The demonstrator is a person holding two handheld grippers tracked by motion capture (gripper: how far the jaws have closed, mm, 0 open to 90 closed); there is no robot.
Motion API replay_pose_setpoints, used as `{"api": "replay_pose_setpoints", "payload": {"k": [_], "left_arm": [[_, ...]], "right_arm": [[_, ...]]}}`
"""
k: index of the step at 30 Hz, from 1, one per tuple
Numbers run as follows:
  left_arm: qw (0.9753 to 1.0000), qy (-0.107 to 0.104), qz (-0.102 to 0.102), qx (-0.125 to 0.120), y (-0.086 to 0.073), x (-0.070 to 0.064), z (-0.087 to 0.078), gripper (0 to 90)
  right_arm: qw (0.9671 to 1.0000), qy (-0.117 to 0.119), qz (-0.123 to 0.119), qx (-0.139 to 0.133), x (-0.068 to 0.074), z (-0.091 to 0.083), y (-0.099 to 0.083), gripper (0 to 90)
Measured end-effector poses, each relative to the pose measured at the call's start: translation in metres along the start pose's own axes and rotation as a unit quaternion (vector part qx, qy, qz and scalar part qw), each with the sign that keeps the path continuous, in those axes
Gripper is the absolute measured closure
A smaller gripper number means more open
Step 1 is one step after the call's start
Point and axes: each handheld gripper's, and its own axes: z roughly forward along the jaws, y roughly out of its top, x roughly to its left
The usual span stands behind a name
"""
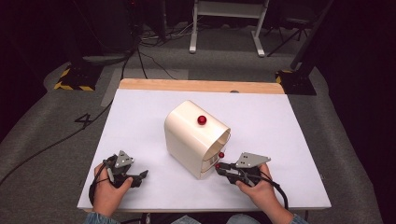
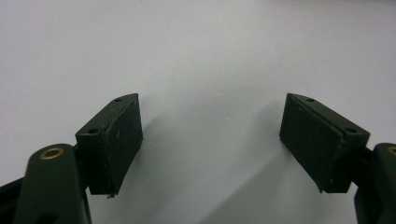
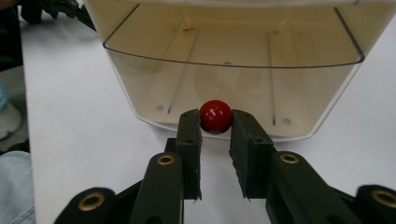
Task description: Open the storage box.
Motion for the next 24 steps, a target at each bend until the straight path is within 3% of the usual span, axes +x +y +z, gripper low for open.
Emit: {"api": "replay_pose_setpoints", "payload": {"k": [7,16,24], "left_arm": [[1.0,-0.001,-0.001,0.001,0.0,0.0,0.0,21.3],[1.0,-0.001,-0.001,0.001,0.0,0.0,0.0,21.2],[1.0,-0.001,-0.001,0.001,0.0,0.0,0.0,21.2]], "right_arm": [[0.9999,-0.012,-0.002,0.003,0.006,-0.01,-0.002,74.4],[0.9999,-0.012,0.005,-0.001,0.016,-0.055,-0.014,74.3],[0.9998,-0.012,0.013,0.004,0.023,-0.078,-0.026,74.3]]}}
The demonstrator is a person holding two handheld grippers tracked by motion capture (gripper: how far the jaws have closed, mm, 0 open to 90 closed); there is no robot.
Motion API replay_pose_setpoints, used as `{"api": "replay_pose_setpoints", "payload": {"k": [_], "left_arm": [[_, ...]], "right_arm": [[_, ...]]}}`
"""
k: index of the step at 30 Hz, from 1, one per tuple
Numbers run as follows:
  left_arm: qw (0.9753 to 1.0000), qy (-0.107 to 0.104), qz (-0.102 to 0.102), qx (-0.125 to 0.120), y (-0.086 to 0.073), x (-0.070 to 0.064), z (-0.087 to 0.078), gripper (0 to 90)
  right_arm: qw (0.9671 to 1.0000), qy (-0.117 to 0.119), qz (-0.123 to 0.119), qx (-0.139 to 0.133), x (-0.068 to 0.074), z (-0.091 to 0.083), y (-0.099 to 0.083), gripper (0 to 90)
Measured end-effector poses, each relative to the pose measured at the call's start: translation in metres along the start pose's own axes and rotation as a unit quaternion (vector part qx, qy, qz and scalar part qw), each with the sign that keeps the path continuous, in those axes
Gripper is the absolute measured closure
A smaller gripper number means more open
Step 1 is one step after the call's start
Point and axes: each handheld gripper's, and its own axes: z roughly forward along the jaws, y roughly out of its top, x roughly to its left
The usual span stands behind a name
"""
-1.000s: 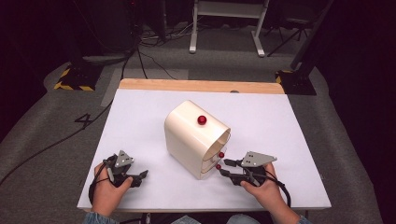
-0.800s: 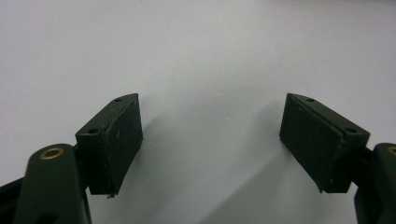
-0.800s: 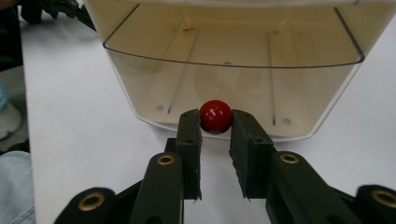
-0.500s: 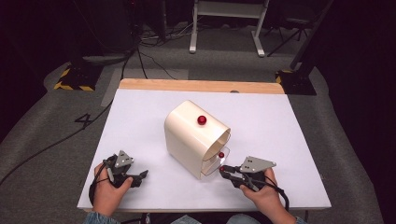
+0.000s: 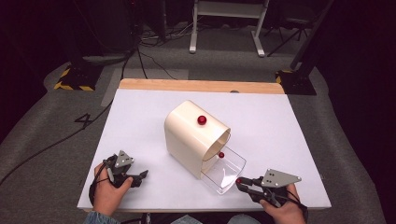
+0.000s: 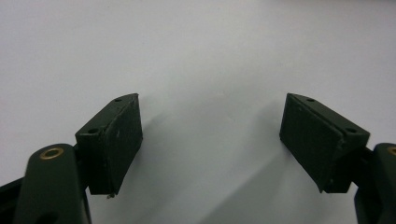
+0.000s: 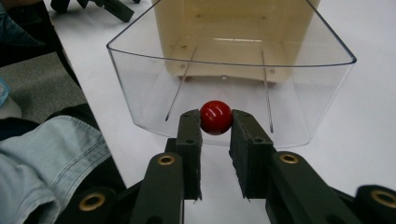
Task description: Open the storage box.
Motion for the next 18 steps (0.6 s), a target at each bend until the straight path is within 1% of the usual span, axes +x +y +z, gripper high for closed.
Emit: {"api": "replay_pose_setpoints", "payload": {"k": [2,5,7,8,10,11,13,14,17,18], "left_arm": [[1.0,0.0,0.0,0.0,0.0,0.0,0.0,21.2],[1.0,0.0,0.0,0.0,0.0,0.0,0.0,21.2],[1.0,0.0,0.0,-0.001,0.0,0.0,0.0,21.2],[1.0,0.0,0.0,-0.001,0.0,0.0,0.0,21.3],[1.0,0.0,0.0,-0.001,0.0,0.0,0.0,21.3],[1.0,0.0,0.0,0.0,0.0,0.0,0.0,21.2],[1.0,0.0,0.0,0.0,0.0,0.0,0.0,21.3],[1.0,0.0,0.0,0.0,0.0,0.0,0.0,21.3],[1.0,0.0,0.0,0.0,0.0,0.0,0.0,21.2],[1.0,0.0,0.0,-0.001,0.0,0.0,0.0,21.3]], "right_arm": [[1.0,0.0,0.003,0.006,0.002,-0.007,-0.006,74.3],[0.9999,-0.001,0.005,0.011,0.003,-0.009,-0.01,74.2],[0.9996,-0.003,0.003,0.027,0.003,-0.008,-0.014,73.9],[0.9993,-0.004,0.002,0.037,0.002,-0.007,-0.016,72.9],[0.999,-0.001,0.006,0.044,0.001,-0.005,-0.018,67.4],[0.999,-0.001,0.007,0.045,0.001,-0.004,-0.019,62.9],[0.9988,-0.01,0.003,0.047,0.002,-0.005,-0.018,60.7],[0.9988,-0.013,-0.001,0.048,0.003,-0.007,-0.018,59.9],[0.9991,-0.009,0.004,0.041,0.004,-0.013,-0.014,59.6],[0.9992,-0.012,0.001,0.038,0.005,-0.016,-0.011,59.6]]}}
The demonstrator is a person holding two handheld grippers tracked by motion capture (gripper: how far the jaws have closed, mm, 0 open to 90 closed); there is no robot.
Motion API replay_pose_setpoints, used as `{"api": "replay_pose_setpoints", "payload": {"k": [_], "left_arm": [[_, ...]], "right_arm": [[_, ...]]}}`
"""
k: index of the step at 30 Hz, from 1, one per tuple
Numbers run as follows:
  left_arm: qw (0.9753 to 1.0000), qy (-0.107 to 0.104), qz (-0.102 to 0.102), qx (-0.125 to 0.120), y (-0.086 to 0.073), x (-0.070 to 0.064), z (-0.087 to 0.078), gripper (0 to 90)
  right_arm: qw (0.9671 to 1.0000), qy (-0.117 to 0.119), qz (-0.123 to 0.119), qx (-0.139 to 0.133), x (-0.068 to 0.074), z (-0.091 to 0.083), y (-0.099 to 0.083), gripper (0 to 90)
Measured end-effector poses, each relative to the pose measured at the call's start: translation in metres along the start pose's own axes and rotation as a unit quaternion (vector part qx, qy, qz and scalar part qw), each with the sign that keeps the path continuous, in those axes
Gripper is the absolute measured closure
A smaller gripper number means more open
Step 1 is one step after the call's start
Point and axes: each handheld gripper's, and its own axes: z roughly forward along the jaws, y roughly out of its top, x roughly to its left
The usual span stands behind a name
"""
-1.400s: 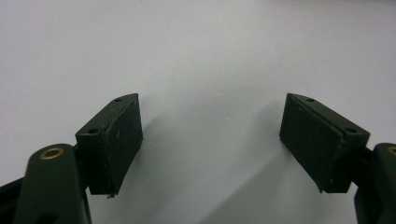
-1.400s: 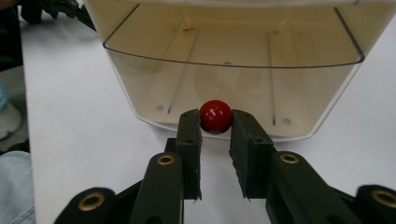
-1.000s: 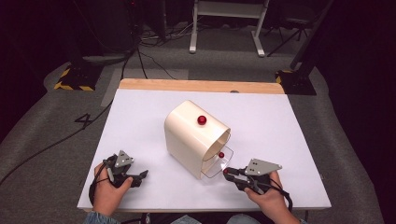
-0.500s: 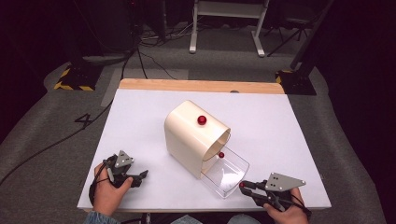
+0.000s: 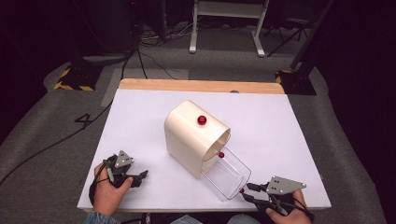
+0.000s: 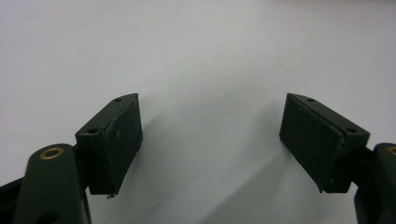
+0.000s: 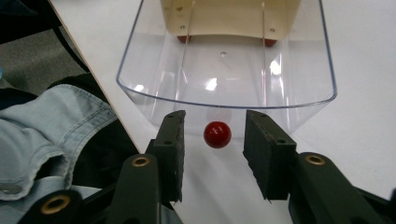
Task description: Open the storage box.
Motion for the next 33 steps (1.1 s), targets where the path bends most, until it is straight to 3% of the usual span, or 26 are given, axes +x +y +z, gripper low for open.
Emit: {"api": "replay_pose_setpoints", "payload": {"k": [6,18,25,33], "left_arm": [[1.0,0.002,0.002,-0.002,-0.001,0.0,0.0,21.3],[1.0,-0.001,-0.002,-0.002,-0.001,0.0,0.0,21.3],[1.0,-0.002,-0.002,-0.002,-0.001,0.001,0.0,21.2],[1.0,-0.001,-0.003,-0.003,-0.001,0.0,0.0,21.2]], "right_arm": [[0.9989,-0.011,-0.015,-0.044,0.001,-0.009,0.02,59.1],[0.994,-0.009,-0.012,-0.108,-0.002,0.015,0.062,57.0],[0.9919,-0.008,-0.012,-0.127,-0.007,0.03,0.081,58.0],[0.9893,-0.011,-0.005,-0.145,-0.01,0.044,0.088,61.9]]}}
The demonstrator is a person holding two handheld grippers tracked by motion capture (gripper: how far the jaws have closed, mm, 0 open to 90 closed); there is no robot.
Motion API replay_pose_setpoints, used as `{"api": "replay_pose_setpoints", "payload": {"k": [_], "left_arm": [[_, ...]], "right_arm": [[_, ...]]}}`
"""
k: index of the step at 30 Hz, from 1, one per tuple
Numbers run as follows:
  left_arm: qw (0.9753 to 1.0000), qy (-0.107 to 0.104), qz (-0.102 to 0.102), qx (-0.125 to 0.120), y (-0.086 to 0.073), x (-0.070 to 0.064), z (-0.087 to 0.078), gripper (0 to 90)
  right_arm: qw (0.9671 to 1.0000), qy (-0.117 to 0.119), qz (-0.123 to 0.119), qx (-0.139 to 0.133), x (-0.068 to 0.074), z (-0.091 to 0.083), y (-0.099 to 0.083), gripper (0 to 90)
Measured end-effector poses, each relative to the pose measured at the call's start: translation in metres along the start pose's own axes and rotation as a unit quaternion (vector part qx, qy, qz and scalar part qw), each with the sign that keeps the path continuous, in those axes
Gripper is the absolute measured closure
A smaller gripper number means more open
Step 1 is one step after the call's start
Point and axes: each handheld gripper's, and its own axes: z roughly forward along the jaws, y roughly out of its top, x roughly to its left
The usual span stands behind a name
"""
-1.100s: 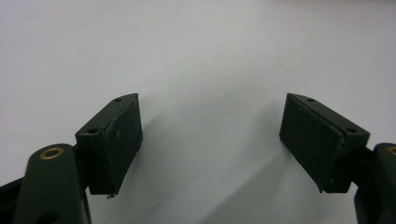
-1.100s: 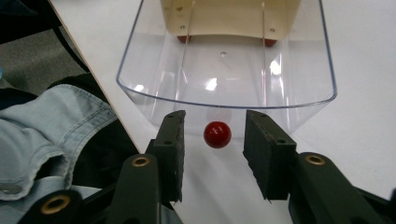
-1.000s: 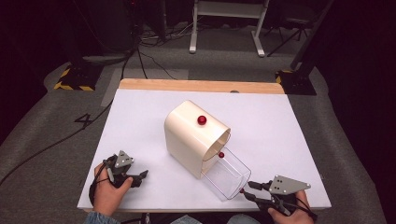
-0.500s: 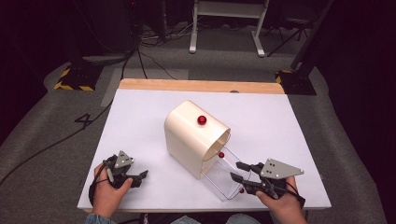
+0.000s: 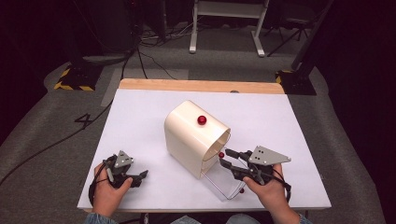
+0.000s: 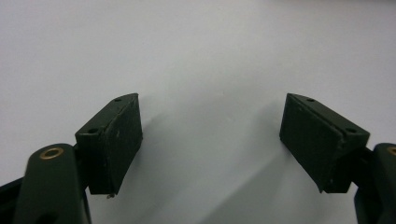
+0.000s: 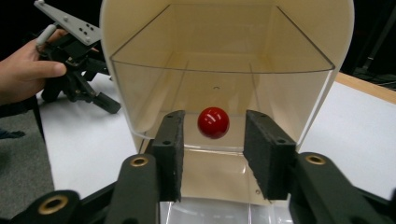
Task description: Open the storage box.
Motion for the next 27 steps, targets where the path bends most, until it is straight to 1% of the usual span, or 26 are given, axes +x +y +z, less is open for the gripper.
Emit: {"api": "replay_pose_setpoints", "payload": {"k": [1,3,5,6,8,11,16,20,21,22,23,24,25,27], "left_arm": [[1.0,0.0,0.0,0.0,0.0,0.0,0.0,21.3],[1.0,0.0,0.001,0.0,0.0,0.0,0.0,21.3],[1.0,0.0,0.002,0.0,0.0,0.0,0.0,21.2],[1.0,0.0,0.0,0.0,0.0,0.0,0.0,21.2],[1.0,0.0,0.001,0.0,0.0,0.0,0.0,21.2],[1.0,0.0,0.002,0.0,0.0,0.0,0.0,21.2],[1.0,0.0,0.002,-0.001,0.0,0.0,0.0,21.3],[1.0,-0.003,0.0,0.001,0.0,0.001,0.0,21.2],[1.0,-0.003,0.0,0.002,0.0,0.001,0.0,21.2],[1.0,-0.003,0.0,0.002,0.0,0.001,0.0,21.2],[1.0,-0.003,0.0,0.002,0.0,0.001,0.0,21.2],[1.0,-0.003,-0.001,0.002,0.001,0.001,0.0,21.2],[1.0,-0.003,-0.001,0.002,0.001,0.001,0.0,21.2],[1.0,-0.003,-0.001,0.002,0.001,0.001,0.0,21.1]], "right_arm": [[1.0,0.0,0.001,-0.005,0.001,0.003,-0.001,64.9],[0.9999,-0.009,-0.005,-0.005,0.002,0.005,-0.003,68.4],[0.9999,-0.011,-0.005,-0.007,0.002,0.005,-0.003,69.1],[0.9998,-0.014,0.001,-0.014,0.002,0.004,-0.004,70.9],[0.9997,-0.015,0.001,-0.019,0.003,0.004,-0.005,73.9],[0.9995,-0.024,-0.004,-0.021,0.006,0.005,-0.006,74.4],[0.9994,-0.025,-0.004,-0.023,0.007,0.002,-0.007,74.4],[0.9995,-0.024,-0.005,-0.02,0.009,-0.005,-0.008,74.4],[0.9995,-0.025,-0.007,-0.02,0.01,-0.012,-0.009,74.4],[0.9995,-0.025,-0.007,-0.02,0.01,-0.012,-0.009,74.4],[0.9995,-0.025,-0.007,-0.017,0.011,-0.02,-0.01,74.4],[0.9995,-0.025,-0.007,-0.017,0.011,-0.02,-0.01,74.4],[0.9995,-0.025,-0.006,-0.018,0.012,-0.031,-0.012,74.3],[0.9995,-0.025,-0.005,-0.018,0.014,-0.041,-0.014,74.4]]}}
